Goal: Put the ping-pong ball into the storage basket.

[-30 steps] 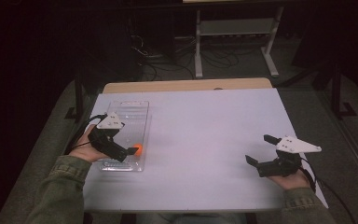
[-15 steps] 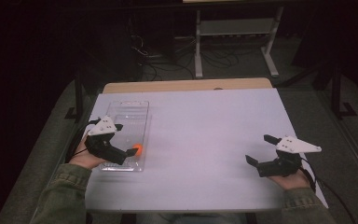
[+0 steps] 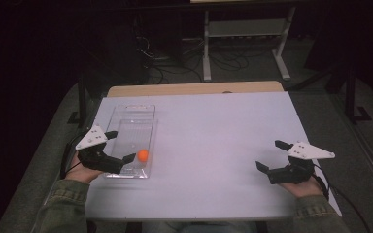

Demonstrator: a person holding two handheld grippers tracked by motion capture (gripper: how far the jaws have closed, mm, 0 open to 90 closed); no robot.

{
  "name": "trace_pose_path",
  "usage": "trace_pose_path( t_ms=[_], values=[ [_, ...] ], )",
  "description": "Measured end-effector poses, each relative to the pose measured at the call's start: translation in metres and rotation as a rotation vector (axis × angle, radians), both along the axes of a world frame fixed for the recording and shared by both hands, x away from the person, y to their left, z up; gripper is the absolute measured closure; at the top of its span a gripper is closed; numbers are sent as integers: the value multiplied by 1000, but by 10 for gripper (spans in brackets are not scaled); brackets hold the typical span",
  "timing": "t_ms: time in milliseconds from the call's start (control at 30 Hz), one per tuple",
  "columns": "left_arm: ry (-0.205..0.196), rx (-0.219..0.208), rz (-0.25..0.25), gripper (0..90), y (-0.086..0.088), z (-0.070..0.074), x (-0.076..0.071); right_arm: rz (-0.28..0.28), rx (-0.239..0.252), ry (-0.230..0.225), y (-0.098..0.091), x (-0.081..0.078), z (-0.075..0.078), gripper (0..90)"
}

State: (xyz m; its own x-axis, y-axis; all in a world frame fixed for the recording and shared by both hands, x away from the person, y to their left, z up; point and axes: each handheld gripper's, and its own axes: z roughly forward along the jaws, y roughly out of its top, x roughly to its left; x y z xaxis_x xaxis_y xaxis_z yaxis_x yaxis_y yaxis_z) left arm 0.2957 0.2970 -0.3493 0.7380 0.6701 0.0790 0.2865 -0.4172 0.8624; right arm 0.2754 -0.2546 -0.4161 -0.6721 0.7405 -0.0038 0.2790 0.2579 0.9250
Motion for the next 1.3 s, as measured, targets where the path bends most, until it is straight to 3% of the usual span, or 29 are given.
trace_pose_path(
  t_ms=[367,467,733,933,1300],
  values=[
    [-34,-75,53,0,10,-11,-12,-2,0,2,0,0,0,0],
    [-26,-96,64,0,12,-15,-13,-1,0,2,0,0,0,0],
    [-47,-115,95,0,15,-24,-17,-1,-1,1,0,0,0,0],
    [-73,-173,133,0,23,-30,-21,0,1,3,0,-1,0,0],
    [-90,-167,133,0,23,-37,-27,7,1,5,0,-1,-1,0]
  ],
)
